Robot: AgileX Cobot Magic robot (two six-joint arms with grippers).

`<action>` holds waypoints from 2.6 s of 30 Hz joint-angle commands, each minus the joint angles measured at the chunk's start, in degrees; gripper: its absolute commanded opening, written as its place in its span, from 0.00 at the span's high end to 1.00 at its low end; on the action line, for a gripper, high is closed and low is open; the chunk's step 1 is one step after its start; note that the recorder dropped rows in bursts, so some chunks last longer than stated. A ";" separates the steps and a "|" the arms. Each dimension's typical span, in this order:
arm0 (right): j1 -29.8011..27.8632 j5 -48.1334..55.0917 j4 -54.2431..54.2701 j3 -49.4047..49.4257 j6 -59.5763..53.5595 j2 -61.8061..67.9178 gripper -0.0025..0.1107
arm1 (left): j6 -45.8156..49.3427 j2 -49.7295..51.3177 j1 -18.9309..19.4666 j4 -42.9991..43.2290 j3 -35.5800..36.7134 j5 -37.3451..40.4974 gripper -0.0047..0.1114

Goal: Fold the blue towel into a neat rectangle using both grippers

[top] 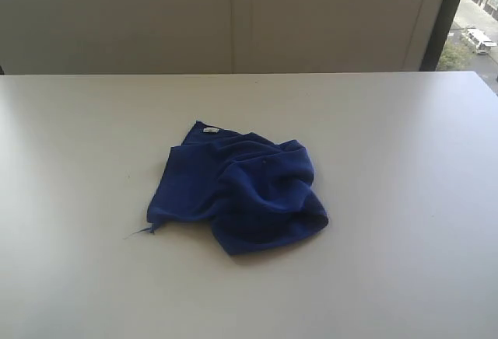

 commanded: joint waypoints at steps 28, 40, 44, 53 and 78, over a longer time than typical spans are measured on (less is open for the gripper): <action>0.26 -0.15 -0.52 0.12 0.11 -0.18 0.98 | -17.69 -0.27 0.12 0.31 0.21 -36.27 0.96; 0.26 -0.15 -0.52 0.12 0.11 -0.18 0.98 | -18.06 -0.27 0.12 0.74 0.21 -38.19 0.96; 0.26 -0.15 -0.52 0.12 0.11 -0.18 0.98 | -18.28 -0.27 0.12 0.74 -4.06 -31.52 0.96; 0.26 -0.15 -0.52 0.12 0.11 -0.18 0.98 | -18.28 11.35 0.12 12.13 -19.01 -1.05 0.96; 0.26 -0.15 -0.52 0.12 0.11 -0.18 0.98 | 52.67 45.16 -0.01 -49.42 -38.27 43.45 0.96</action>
